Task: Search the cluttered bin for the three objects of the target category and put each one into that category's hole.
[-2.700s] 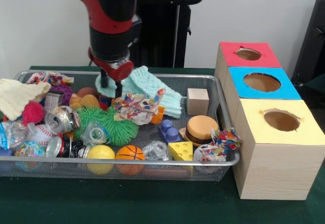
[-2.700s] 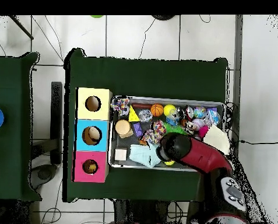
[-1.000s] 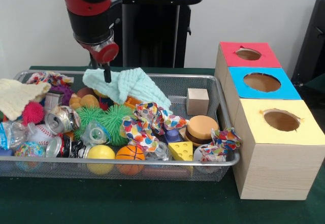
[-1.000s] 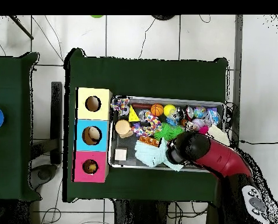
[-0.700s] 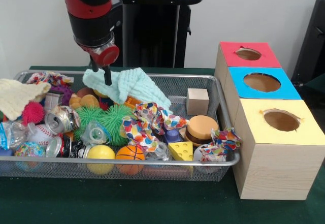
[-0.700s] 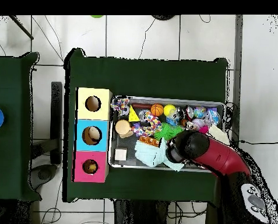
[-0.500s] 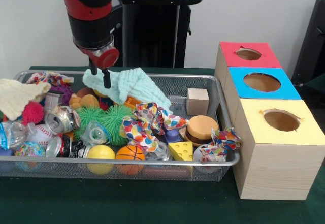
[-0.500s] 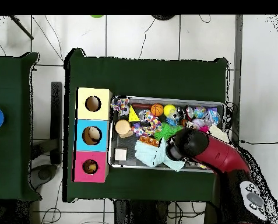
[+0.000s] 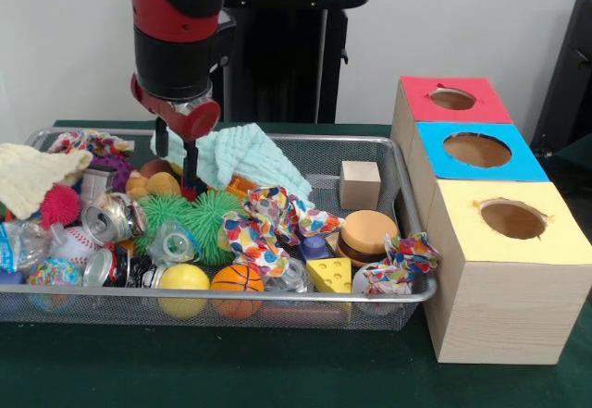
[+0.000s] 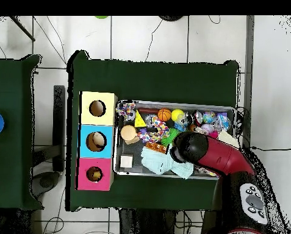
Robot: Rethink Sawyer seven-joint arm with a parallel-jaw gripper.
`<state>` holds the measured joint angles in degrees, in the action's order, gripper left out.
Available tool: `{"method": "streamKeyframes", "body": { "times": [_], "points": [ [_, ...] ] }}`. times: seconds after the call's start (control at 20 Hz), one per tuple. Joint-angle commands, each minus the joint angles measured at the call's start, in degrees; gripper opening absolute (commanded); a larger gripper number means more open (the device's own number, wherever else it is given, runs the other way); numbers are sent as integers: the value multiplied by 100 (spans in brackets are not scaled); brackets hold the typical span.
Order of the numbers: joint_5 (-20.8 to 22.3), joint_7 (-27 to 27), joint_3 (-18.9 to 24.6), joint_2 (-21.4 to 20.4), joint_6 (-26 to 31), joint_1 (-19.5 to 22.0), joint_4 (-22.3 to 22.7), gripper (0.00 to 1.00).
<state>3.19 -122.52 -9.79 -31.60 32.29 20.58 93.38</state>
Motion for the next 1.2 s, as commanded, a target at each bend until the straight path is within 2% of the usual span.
{"method": "streamKeyframes", "body": {
  "times": [0.05, 0.25, 0.5, 0.85, 1.2],
  "points": [
    [295, -656, -34, 134, -714, -145, 132, 100],
    [345, -683, -168, 348, -1121, -189, 207, 100],
    [303, -614, -336, 748, -1232, -202, -66, 100],
    [202, -573, -367, 936, -1536, -165, -69, 100],
    [155, -373, -205, 1082, -1320, -42, -19, 100]
  ]
}}
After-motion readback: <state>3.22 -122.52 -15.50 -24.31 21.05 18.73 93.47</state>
